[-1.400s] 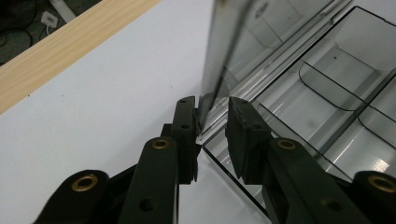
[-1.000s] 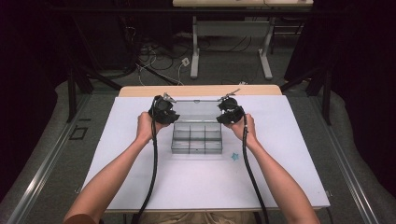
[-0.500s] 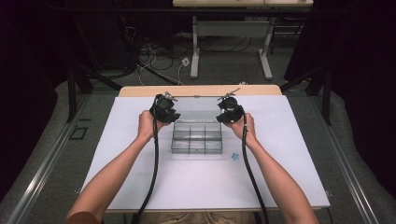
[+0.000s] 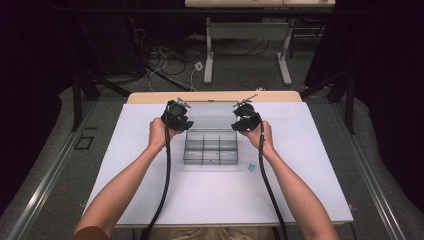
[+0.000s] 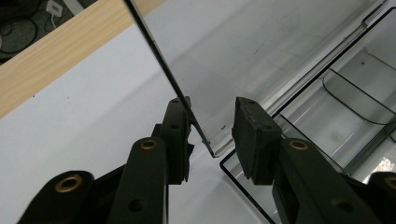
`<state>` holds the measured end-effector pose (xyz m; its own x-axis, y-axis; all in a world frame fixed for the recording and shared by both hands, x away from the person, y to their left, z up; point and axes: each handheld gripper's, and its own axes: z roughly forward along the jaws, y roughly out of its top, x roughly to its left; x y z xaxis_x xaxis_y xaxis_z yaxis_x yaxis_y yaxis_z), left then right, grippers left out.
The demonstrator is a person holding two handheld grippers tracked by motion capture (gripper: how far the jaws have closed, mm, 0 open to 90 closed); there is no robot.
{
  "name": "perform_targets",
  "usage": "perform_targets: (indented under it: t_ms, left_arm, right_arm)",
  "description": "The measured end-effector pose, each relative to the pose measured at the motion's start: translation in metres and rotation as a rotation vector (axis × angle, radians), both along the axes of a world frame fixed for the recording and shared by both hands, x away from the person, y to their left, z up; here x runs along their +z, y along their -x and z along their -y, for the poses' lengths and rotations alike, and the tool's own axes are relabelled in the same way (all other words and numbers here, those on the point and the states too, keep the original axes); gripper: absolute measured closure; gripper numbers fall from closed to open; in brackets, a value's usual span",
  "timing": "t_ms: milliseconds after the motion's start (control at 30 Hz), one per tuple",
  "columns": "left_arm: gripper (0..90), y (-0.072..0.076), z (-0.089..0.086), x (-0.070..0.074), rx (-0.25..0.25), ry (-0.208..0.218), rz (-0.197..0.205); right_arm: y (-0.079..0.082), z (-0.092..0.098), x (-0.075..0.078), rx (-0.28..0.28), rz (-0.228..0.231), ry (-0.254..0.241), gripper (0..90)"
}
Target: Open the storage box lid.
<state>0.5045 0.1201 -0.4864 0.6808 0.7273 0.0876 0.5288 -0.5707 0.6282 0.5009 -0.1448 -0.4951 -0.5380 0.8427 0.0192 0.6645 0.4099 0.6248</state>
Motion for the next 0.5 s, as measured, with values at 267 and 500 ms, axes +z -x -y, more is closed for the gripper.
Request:
perform_targets:
  t_ms: [267,500]
  left_arm:
    - [64.9,-0.0003,0.0025,-0.0021,0.016,-0.025,0.018]
    - [40.6,0.0056,0.007,-0.0028,0.052,-0.043,0.033]
  right_arm:
    - [-0.0007,-0.0009,-0.0007,-0.008,0.006,0.011,73.9]
    - [0.0023,0.001,-0.0036,-0.013,-0.011,-0.005,57.8]
